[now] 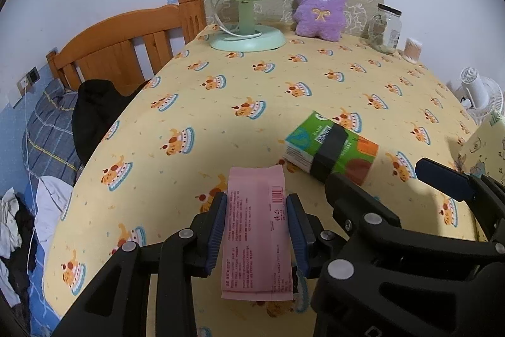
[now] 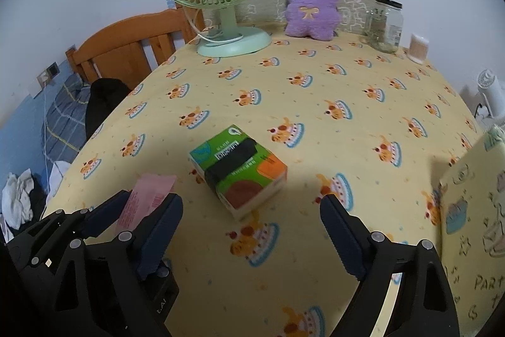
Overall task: Organize soft objects
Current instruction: 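Hold the pink envelope in the left tool while the right tool grasps the green tissue pack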
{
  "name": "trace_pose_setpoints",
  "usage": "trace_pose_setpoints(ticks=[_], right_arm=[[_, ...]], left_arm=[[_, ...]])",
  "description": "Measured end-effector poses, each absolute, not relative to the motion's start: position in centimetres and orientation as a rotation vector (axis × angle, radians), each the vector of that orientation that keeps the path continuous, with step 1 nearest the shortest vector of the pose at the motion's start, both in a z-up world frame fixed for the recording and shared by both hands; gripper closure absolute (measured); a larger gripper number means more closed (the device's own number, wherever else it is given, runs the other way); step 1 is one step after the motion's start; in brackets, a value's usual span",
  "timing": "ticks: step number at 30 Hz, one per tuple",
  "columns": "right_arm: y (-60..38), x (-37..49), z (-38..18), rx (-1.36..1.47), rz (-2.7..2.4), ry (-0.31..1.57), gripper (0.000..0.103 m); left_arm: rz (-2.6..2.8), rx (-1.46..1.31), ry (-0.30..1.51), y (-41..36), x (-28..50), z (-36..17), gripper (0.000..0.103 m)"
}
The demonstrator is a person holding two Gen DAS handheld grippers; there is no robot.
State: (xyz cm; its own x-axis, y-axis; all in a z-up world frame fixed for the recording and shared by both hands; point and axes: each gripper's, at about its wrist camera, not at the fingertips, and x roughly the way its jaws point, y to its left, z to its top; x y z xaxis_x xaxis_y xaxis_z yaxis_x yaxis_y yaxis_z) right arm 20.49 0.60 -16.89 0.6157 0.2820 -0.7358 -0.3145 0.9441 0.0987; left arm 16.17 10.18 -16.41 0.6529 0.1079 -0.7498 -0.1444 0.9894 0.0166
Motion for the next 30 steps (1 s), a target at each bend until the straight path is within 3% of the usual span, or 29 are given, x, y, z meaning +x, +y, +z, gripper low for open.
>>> trace_pose_setpoints(ticks=[19,30], right_arm=[[2.4,24.8,-18.2,-0.057,0.345,0.882,0.015],[2.5,26.2,-18.7,-0.016,0.346,0.912,0.036]], left_arm=[[0.142,-0.036,0.897,11.4,20.0,-17.4,0.064],[0.125,-0.033,0.897,11.4,21.1,-17.4,0.064]])
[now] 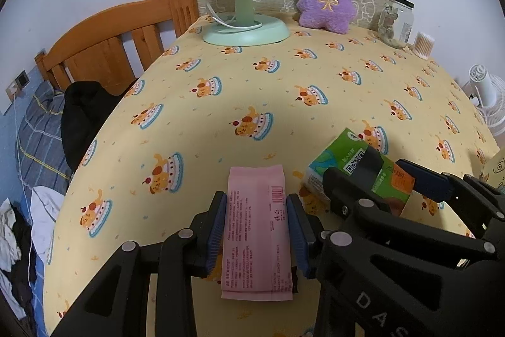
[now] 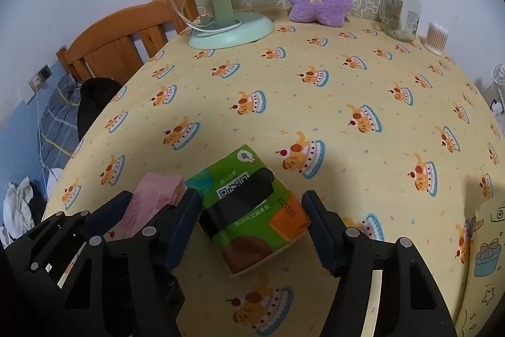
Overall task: Organize soft objects
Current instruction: 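Hold the pink envelope in the left tool while the right tool grasps the green tissue pack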
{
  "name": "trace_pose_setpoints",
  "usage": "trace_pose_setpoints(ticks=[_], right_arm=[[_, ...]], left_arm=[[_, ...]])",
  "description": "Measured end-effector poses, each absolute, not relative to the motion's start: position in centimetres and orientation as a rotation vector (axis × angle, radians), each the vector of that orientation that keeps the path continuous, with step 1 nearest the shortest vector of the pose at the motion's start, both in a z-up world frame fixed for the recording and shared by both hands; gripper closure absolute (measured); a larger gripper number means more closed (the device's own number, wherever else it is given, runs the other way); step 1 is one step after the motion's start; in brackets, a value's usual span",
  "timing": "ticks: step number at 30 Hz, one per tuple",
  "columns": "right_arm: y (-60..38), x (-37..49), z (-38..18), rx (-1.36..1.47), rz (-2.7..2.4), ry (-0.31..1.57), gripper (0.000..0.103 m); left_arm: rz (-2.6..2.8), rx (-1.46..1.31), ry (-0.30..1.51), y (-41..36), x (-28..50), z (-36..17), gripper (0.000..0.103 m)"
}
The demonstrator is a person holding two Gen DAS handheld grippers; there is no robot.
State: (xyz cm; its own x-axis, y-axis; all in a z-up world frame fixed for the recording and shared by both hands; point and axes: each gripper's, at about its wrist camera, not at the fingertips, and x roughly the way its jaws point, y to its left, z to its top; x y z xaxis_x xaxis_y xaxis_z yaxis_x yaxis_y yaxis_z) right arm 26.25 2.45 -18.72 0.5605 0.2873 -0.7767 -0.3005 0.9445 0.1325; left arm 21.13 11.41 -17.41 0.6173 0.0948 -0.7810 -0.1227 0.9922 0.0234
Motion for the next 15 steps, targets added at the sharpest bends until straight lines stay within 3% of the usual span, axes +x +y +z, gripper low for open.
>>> trace_pose_setpoints(ticks=[15], right_arm=[[0.8,25.0,-18.0,-0.029,0.286,0.888,0.051]], left_arm=[[0.089,-0.043,0.895,10.2,20.6,-17.3,0.064]])
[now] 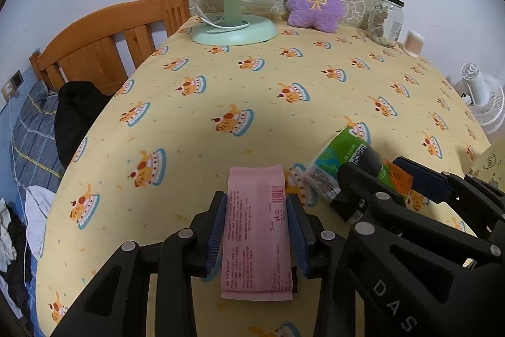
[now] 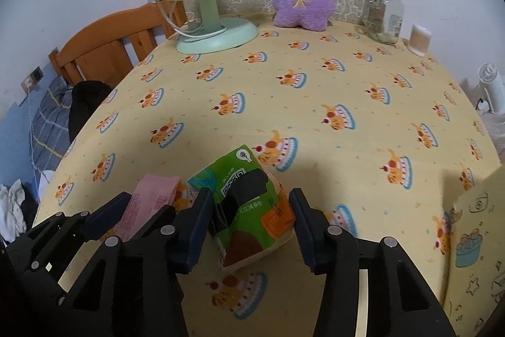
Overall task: Organize soft objects
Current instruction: 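Hold the pink envelope in the left tool while the right tool grasps the green tissue pack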
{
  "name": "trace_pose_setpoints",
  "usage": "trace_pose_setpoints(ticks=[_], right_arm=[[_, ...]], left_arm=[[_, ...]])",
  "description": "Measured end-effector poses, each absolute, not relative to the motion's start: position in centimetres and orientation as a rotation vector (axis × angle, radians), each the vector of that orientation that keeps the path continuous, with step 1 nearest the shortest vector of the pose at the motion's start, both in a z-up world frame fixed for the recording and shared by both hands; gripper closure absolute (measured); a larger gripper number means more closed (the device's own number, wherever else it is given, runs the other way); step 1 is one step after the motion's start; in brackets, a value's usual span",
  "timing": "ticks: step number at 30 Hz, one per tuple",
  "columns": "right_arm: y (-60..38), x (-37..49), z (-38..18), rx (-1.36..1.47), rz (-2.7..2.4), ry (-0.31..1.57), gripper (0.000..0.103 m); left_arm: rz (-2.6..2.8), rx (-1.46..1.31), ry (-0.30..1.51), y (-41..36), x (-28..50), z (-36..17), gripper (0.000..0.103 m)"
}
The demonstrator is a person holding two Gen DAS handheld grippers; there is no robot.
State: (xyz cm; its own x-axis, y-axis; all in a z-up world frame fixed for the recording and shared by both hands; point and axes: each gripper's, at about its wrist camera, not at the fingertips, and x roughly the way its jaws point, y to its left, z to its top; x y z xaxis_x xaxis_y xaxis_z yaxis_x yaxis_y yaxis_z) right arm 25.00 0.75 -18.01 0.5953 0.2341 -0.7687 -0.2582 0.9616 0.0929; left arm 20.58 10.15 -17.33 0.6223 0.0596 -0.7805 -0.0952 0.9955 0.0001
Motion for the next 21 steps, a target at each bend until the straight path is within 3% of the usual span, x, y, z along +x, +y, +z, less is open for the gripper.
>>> trace_pose_setpoints(ticks=[4,5,14,16,18,21], right_arm=[[0.1,24.4,-17.9,-0.021,0.274,0.887,0.053],[0.0,24.2,-17.8,-0.022,0.272,0.883,0.066],[-0.3,23.2,-17.5,-0.006,0.306,0.894,0.066],[0.0,23.1,-17.6,-0.013,0.311,0.901,0.058],[0.1,23.2,-17.7,-0.016,0.306,0.911,0.031],[0.6,23.4,-17.9,-0.016,0.318,0.912,0.028]], left_arm=[[0.081,-0.040,0.892,9.7,20.1,-17.2,0.064],[0.079,-0.040,0.892,9.6,20.0,-17.2,0.064],[0.082,-0.040,0.883,9.3,19.2,-16.9,0.064],[0.086,-0.039,0.888,9.5,19.1,-17.0,0.064],[0.090,-0.039,0.892,9.8,19.1,-17.2,0.064],[0.102,-0.032,0.895,10.3,19.3,-17.4,0.064]])
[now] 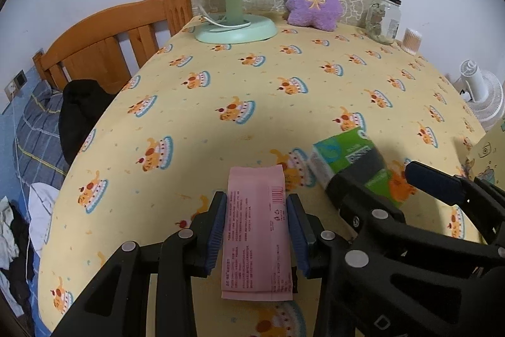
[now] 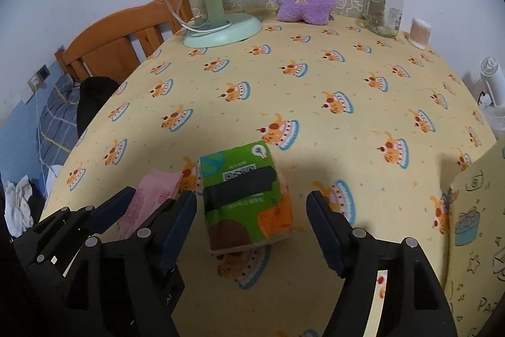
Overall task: Organize soft objects
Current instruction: 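Hold the pink envelope in the left tool while the right tool grasps the green tissue pack, then lift and carry the pink envelope and green tissue pack toward the box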
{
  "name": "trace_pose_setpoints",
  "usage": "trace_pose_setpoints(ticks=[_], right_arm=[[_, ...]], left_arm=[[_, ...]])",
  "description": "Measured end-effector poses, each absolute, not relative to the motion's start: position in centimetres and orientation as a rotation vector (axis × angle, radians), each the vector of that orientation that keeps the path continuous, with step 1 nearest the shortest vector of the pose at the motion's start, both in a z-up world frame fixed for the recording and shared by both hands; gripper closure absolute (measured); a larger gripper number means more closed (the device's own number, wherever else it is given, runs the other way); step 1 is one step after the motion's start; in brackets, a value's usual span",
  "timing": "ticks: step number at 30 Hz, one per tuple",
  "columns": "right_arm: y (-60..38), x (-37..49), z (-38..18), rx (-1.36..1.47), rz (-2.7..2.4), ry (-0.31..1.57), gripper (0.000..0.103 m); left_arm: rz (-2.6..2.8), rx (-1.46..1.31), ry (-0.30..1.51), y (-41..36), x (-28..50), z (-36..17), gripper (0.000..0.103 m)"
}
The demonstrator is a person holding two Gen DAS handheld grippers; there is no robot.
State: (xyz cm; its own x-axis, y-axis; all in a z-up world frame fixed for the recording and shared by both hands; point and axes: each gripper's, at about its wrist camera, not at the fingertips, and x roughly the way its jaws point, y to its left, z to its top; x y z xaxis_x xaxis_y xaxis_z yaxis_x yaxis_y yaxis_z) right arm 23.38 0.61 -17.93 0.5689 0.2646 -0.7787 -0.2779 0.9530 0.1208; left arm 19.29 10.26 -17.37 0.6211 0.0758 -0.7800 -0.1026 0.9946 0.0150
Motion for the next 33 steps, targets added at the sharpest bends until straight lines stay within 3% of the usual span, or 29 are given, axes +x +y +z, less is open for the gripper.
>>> trace_pose_setpoints(ticks=[7,9,15,33], right_arm=[[1.7,24.7,-18.6,-0.022,0.320,0.921,0.029],[1.8,25.1,-18.9,-0.024,0.310,0.918,0.038],[2.0,25.5,-19.0,-0.020,0.299,0.919,0.050],[-1.2,23.0,-14.9,-0.009,0.238,0.830,0.052]], left_arm=[[0.104,-0.017,0.893,10.9,20.0,-17.6,0.064],[0.102,-0.007,0.890,10.7,20.1,-17.6,0.064],[0.081,-0.031,0.897,10.8,20.3,-17.5,0.064],[0.042,-0.011,0.812,8.0,18.4,-13.9,0.064]])
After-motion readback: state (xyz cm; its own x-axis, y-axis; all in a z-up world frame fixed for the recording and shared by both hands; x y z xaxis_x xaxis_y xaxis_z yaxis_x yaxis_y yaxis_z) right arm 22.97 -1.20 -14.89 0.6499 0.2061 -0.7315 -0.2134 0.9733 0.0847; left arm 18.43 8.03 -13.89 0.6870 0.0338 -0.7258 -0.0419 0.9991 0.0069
